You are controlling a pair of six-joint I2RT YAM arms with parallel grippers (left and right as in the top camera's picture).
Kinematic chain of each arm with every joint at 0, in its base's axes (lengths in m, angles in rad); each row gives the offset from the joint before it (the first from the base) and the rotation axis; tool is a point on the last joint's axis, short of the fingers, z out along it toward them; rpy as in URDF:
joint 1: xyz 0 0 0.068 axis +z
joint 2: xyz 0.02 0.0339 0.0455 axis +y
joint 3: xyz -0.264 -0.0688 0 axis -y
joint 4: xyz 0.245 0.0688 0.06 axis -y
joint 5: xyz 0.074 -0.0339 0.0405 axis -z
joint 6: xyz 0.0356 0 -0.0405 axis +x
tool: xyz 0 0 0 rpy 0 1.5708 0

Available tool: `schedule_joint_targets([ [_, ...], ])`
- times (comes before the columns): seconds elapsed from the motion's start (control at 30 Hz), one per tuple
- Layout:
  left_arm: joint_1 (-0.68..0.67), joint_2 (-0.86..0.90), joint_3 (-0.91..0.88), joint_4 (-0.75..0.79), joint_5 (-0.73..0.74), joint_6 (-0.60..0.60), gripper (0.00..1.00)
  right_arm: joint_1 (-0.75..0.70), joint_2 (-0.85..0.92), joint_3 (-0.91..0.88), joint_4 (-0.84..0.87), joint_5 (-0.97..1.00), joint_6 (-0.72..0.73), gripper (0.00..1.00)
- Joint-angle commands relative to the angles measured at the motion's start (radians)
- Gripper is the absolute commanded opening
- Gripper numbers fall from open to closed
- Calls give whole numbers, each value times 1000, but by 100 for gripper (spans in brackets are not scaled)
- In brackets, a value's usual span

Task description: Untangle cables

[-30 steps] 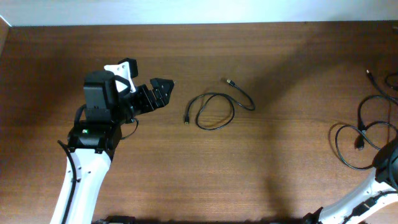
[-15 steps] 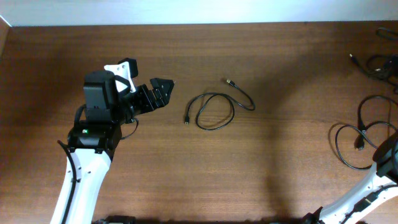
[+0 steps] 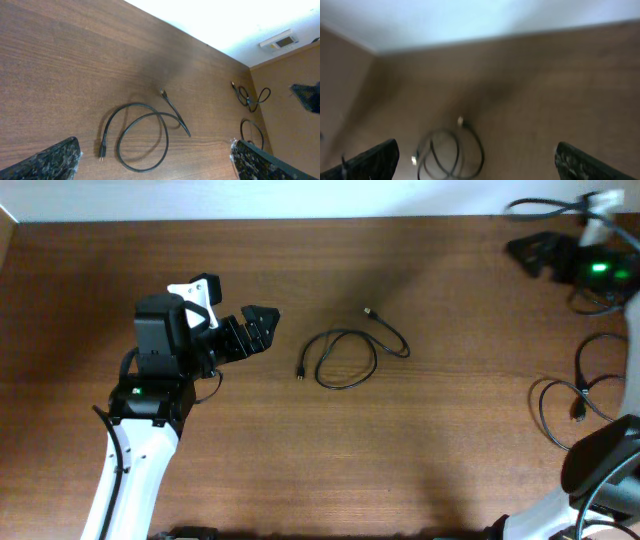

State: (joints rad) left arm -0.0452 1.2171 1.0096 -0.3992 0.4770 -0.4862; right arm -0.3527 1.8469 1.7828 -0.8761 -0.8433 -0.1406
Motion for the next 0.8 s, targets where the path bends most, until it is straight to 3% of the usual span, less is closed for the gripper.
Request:
schedule_joint_targets([
  [0.0,4,-8,3,0,-7,10,99,213,0,1,-80,304,-204,99],
  [0.1,4,-8,3,0,-7,10,99,428,5,1,-140,462,-306,99],
  [0.23,4,-8,3,0,-7,10,99,585,41,-11,-183,484,-422,99],
  [0.57,4,-8,3,0,-7,10,99,645,317,-13,-248,444,-473,98],
  [0.67,4,-8,3,0,-7,10,99,706,357,-13,-246,445,-492,73],
  [0.77,4,-8,3,0,-7,10,99,713,357,-13,-235,451,-491,22],
])
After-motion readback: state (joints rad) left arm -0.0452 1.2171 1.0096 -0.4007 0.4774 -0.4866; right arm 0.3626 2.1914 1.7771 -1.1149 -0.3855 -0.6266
